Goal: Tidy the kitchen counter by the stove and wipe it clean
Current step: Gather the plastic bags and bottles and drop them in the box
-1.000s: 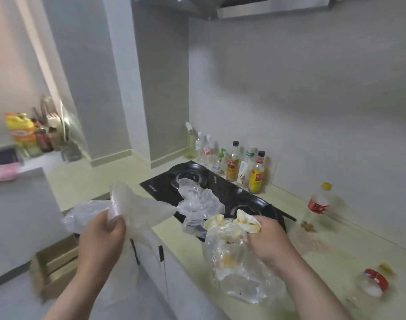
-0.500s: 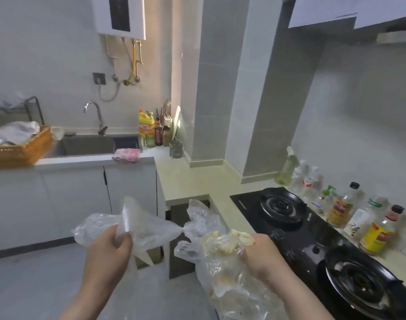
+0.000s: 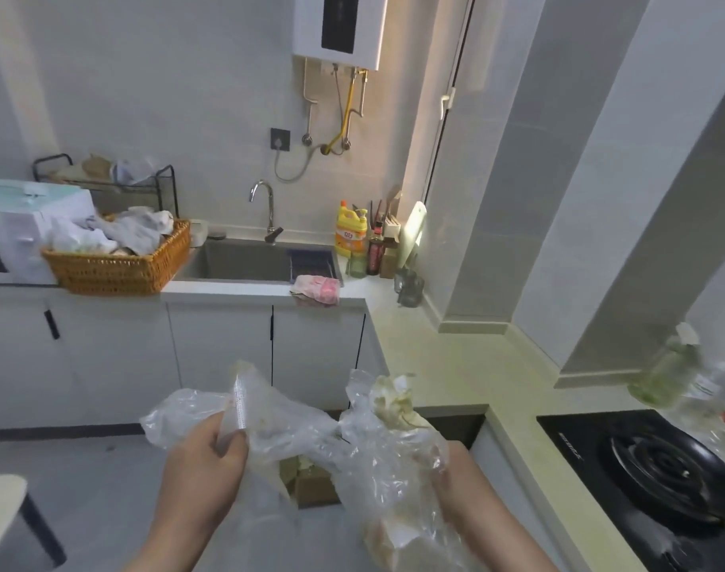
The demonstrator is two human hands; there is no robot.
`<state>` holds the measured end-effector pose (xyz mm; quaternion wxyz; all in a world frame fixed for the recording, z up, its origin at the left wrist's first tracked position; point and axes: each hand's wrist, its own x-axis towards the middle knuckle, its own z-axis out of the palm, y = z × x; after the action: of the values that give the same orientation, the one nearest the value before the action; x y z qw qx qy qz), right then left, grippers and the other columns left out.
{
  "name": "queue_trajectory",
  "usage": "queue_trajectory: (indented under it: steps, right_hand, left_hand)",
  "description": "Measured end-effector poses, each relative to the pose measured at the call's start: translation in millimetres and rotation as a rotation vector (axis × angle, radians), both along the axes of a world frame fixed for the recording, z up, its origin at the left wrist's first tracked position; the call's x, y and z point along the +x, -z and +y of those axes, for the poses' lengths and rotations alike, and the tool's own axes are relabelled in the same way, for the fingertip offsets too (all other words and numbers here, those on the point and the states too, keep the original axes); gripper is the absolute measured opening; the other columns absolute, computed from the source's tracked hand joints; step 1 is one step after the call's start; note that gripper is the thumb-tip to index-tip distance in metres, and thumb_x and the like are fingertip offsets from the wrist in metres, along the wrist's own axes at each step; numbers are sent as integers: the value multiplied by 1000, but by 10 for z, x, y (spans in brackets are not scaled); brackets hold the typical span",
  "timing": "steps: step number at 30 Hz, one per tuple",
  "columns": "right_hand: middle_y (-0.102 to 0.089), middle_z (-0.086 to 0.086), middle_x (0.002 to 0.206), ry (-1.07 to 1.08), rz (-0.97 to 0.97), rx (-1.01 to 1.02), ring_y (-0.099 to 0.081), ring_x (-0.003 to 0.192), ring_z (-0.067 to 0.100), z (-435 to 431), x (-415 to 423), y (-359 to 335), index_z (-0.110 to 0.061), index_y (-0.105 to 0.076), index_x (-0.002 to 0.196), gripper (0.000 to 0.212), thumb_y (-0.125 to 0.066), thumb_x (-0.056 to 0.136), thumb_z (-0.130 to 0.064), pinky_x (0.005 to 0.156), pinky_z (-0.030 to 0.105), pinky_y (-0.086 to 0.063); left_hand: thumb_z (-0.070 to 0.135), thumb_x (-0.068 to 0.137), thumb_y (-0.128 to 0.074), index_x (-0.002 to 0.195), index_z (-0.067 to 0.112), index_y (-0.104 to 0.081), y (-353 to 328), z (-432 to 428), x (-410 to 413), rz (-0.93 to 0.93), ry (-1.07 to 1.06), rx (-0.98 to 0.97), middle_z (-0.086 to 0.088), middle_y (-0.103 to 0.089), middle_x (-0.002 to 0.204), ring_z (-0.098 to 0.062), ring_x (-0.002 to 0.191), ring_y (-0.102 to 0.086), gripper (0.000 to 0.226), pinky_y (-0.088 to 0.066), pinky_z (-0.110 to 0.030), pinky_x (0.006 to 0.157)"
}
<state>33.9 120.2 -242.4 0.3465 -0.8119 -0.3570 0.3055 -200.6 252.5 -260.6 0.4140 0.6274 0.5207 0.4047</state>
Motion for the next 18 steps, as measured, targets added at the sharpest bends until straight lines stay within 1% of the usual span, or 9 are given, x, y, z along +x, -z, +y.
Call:
queue_trajectory:
  steps: [2, 3, 5, 8, 11, 13, 14, 16, 18]
  right_hand:
    - [-51, -6, 50, 23, 2, -26, -34, 50, 9, 224, -10, -27, -14, -53, 55, 37, -48, 91, -21, 44, 20, -29]
    - [-45, -9, 44, 40, -21, -15, -30, 47, 9, 362, -15, -57, -17, -49, 51, 41, -48, 91, -20, 42, 19, -26]
    - [-41, -11, 37, 41, -56, -8, -29, 44, 9, 616, 2, -62, -19, -44, 47, 46, -49, 92, -22, 40, 17, -24]
    - [-43, -8, 43, 17, -83, -4, -30, 44, 8, 994, 70, -75, -18, -47, 47, 46, -54, 91, -28, 42, 20, -25]
    - [-38, -8, 39, -17, -127, 34, -27, 40, 8, 1385, 225, -63, -18, -44, 42, 47, -53, 88, -24, 42, 23, -23]
    - [-34, -6, 40, -44, -182, 73, -27, 41, 10, 1651, 361, -58, -17, -37, 45, 45, -52, 88, -21, 44, 24, -21]
    - [-33, -6, 40, -64, -208, 88, -27, 41, 11, 1777, 432, -67, -17, -35, 46, 45, -52, 88, -20, 44, 24, -20]
    - [-33, -6, 38, -106, -199, 156, -29, 39, 10, 2018, 585, -77, -18, -30, 45, 49, -52, 88, -20, 43, 24, -22]
    - [-34, -8, 37, -129, -150, 202, -29, 38, 9, 2250, 725, -68, -19, -32, 44, 46, -49, 86, -30, 42, 23, -21]
  left_hand:
    - [11, 88, -57, 90, 31, -68, 8, 208, 3, -6, -17, -12, 9, -70, 79, -9, 79, -63, 23, -45, -31, 63]
    - [11, 88, -57, 89, 32, -67, 12, 308, 17, -14, -26, -24, 9, -70, 79, -9, 79, -63, 24, -45, -31, 64]
    - [11, 88, -57, 87, 34, -67, 38, 505, 61, -21, -42, -45, 9, -71, 78, -10, 79, -64, 25, -46, -31, 64]
    - [10, 87, -58, 88, 34, -69, 74, 770, 169, -8, -44, -60, 11, -72, 77, -9, 81, -65, 26, -48, -31, 66]
    - [6, 85, -60, 90, 36, -68, 59, 1037, 347, -20, -61, -52, 22, -69, 79, -6, 83, -64, 31, -47, -28, 67]
    - [4, 85, -61, 87, 39, -66, 29, 1239, 512, -24, -89, -39, 17, -70, 75, -1, 82, -62, 35, -45, -24, 66]
    - [3, 85, -62, 86, 41, -64, 0, 1337, 597, -30, -103, -34, 17, -69, 74, 2, 81, -60, 38, -44, -22, 66]
    - [0, 85, -63, 88, 42, -62, -69, 1541, 756, -37, -122, -21, 23, -65, 83, 6, 82, -56, 42, -42, -22, 67]
    - [1, 84, -64, 89, 43, -61, -104, 1765, 893, -42, -151, -23, 24, -63, 87, 7, 84, -55, 43, -42, -27, 68]
